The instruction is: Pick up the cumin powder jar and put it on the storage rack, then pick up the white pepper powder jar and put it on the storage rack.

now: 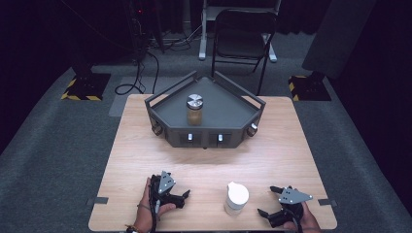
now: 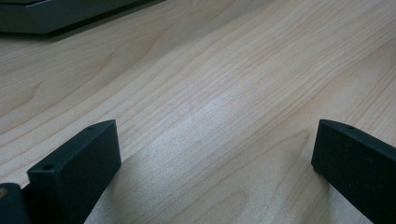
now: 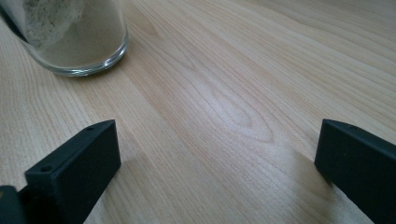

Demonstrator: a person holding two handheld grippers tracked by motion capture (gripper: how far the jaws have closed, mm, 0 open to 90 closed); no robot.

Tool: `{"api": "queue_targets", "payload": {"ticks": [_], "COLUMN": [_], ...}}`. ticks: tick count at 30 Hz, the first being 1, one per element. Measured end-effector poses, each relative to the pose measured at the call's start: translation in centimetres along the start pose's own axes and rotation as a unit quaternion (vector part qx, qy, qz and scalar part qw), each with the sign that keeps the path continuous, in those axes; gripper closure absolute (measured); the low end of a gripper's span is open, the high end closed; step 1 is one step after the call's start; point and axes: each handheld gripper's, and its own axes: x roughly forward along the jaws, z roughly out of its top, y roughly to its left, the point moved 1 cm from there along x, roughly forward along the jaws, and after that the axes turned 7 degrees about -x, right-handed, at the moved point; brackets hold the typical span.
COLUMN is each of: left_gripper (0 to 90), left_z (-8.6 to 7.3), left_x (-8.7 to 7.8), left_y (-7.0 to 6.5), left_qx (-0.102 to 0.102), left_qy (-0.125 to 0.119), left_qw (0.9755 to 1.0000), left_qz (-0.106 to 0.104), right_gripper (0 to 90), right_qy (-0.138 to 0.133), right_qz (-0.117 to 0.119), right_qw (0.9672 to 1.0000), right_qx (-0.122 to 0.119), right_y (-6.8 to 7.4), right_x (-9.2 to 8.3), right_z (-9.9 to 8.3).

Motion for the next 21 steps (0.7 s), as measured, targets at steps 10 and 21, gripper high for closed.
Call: {"api": "queue_targets", "payload": {"ticks": [10,21], "left_gripper": [1.1,1.1], "left_z": [0.03,0.02], "left_x": [0.00,0.01], "left_y": [-0.02,-0.09], "left_qx": [-0.002,-0.002], "left_qy": [0.001,0.000], "left_qw": [1.0000,1.0000], "left_qz": [0.002,0.004], "right_gripper": [0.0,0.0], "right_qy": [0.000,0.000], "right_qz": [0.000,0.001], "right_qw": [1.0000,1.0000], "right_qx": [0.000,0.000], "right_y": [-0.01,-0.03], "right_x": [0.00,-0.02], "right_z": [0.01,0.01]}}
